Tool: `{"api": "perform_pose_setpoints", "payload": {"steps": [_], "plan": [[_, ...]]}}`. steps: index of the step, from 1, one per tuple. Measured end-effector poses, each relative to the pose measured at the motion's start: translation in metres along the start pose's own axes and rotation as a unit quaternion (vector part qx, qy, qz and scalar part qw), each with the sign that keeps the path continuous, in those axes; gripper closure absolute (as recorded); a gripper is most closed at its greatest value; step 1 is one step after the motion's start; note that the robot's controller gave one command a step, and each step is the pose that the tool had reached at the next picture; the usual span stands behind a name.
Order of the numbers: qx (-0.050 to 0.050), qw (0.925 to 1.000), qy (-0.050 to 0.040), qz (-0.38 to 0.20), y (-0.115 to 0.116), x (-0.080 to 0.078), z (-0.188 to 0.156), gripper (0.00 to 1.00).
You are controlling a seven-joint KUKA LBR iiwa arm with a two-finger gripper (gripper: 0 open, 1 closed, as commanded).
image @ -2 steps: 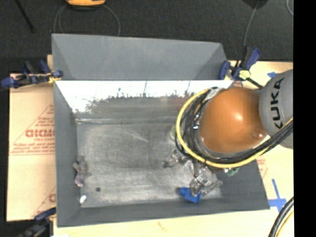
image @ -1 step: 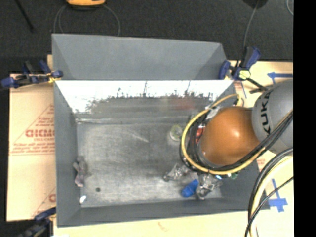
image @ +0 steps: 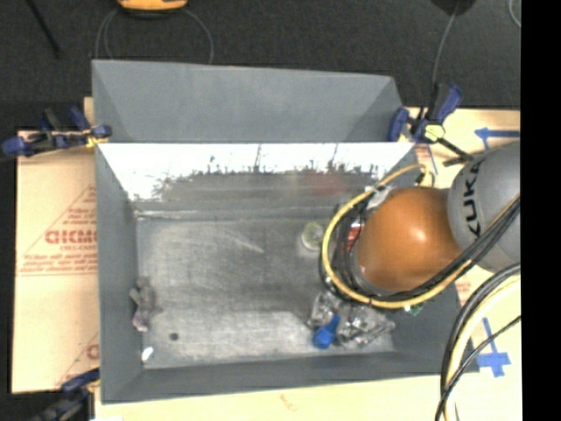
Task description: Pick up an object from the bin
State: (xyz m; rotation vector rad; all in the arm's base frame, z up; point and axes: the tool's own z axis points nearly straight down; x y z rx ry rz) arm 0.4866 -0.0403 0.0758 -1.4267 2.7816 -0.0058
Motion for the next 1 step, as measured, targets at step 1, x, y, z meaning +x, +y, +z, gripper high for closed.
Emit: {"api": "perform_pose_setpoints", "payload": {"steps": [1], "plan": [[-0.003, 0.9895, 0.0035, -0.145, -0.0165, -0.0057, -0.1476, 1.00]]}}
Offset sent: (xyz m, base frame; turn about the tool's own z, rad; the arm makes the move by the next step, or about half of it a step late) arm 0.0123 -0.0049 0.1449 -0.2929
